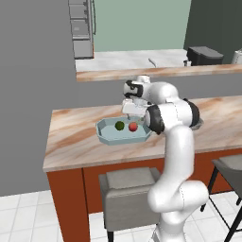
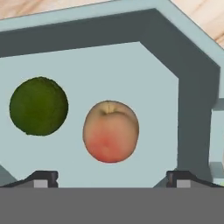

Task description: Place the cold items (peach and lime) from the fridge in one tupperware on the dining counter. Place the warm items (kebab skewer and hot dog) in the stove area in another tupperware.

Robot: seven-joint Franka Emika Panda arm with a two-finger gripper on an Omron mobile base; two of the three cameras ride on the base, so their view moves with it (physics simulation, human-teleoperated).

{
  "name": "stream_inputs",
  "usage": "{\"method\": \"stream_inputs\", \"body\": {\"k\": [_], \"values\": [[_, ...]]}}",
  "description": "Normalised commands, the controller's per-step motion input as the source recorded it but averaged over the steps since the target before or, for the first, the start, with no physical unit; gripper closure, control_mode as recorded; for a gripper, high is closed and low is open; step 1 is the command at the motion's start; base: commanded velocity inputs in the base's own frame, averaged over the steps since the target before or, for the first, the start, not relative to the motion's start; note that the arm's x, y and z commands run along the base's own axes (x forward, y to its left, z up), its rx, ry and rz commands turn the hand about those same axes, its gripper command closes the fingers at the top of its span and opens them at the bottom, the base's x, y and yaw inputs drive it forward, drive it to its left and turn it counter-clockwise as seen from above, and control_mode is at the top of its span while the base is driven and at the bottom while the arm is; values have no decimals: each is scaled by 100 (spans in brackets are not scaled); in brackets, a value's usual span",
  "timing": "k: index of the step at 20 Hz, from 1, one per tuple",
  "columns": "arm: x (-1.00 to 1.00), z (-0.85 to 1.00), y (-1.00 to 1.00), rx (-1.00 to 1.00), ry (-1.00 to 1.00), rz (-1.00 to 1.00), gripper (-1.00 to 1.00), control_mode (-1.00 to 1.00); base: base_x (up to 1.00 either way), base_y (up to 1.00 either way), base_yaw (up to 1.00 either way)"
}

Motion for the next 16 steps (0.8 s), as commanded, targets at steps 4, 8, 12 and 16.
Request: {"method": "stream_inputs", "body": {"k": [4,8,12,16], "values": [[-57,60,-1,5,-32,-3,-100,-100,0,0,0],[-80,61,0,4,-35,-3,-100,-100,0,0,0],[-94,60,0,2,-35,-1,-100,-100,0,0,0],[-100,60,0,0,-25,0,-100,-100,0,0,0]]}}
